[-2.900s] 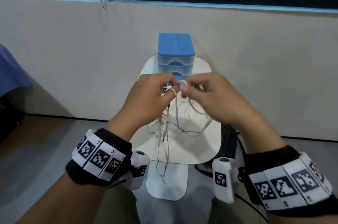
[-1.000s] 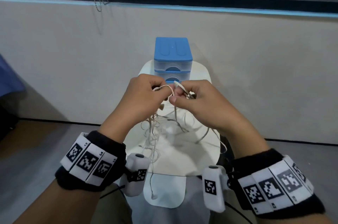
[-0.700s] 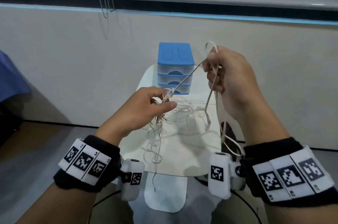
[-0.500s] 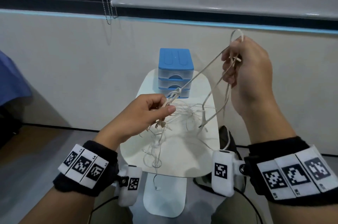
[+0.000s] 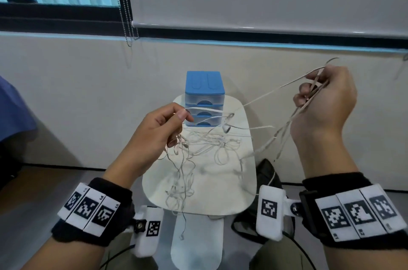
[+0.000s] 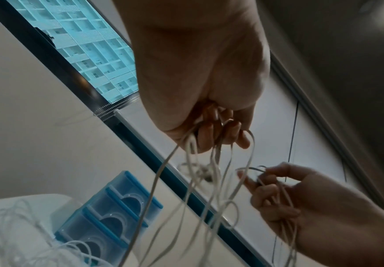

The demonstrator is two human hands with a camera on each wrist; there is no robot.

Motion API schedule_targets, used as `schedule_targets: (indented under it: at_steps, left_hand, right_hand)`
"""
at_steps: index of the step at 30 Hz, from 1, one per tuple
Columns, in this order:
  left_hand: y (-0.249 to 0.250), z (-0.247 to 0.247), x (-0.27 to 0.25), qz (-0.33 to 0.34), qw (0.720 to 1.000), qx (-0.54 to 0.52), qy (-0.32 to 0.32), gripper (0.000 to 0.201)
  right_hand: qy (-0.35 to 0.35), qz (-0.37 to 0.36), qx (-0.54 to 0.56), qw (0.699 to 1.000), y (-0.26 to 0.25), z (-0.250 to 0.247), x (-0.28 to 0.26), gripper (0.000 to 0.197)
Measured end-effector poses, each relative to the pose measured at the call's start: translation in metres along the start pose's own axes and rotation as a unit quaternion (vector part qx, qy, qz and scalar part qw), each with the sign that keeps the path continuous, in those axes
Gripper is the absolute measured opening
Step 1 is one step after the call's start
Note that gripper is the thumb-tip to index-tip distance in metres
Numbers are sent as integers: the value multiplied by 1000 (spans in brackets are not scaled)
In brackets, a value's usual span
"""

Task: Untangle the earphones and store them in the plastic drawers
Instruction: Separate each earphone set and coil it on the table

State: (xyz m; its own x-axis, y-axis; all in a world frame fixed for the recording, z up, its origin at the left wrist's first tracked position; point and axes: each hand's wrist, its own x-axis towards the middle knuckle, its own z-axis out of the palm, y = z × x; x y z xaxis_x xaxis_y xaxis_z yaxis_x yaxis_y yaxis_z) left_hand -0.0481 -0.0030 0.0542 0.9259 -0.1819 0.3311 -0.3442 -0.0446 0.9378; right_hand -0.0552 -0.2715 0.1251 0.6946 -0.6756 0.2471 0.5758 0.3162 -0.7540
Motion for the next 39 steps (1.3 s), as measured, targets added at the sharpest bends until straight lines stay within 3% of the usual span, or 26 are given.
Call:
schedule_targets:
  at_steps: [4, 9, 13, 16, 19, 24, 28, 33, 38, 39]
  left_hand:
    - [8, 9, 2, 18, 1000, -13, 2, 27]
    - [20, 21, 7, 37, 998, 17, -56, 26]
    - [12, 22, 14, 22, 988, 94, -122, 27]
    - [-7, 15, 13, -17, 964, 158, -212, 21]
    - [-22, 12, 8, -52, 945, 209, -245, 18]
    - [-35, 8, 8, -77, 948, 228, -207, 25]
    - [-35, -1, 13, -62, 969, 200, -130, 28]
    - [-16, -1, 19, -34, 979, 181, -86, 29]
    - [-3, 4, 25, -11, 985, 165, -56, 26]
    - [-2, 3, 26, -6, 986, 161, -53, 25]
  right_hand:
    - [-97, 46, -95, 990, 2, 3, -8, 25]
    - [-281, 165, -211, 921, 24, 13, -24, 27]
    - [-368, 208, -227, 877, 35, 20, -33, 16]
    - [-349, 205, -153, 902, 28, 27, -27, 22]
    - [-304, 188, -45, 933, 19, 33, -17, 23]
    - [-186, 109, 28, 976, 18, 32, 0, 15]
    - [-179, 66, -104, 976, 22, 22, 9, 18]
    - [-289, 69, -297, 908, 52, 15, 5, 16]
    - [-490, 104, -424, 755, 74, 15, -25, 30]
    - [-514, 102, -428, 736, 76, 16, -29, 29]
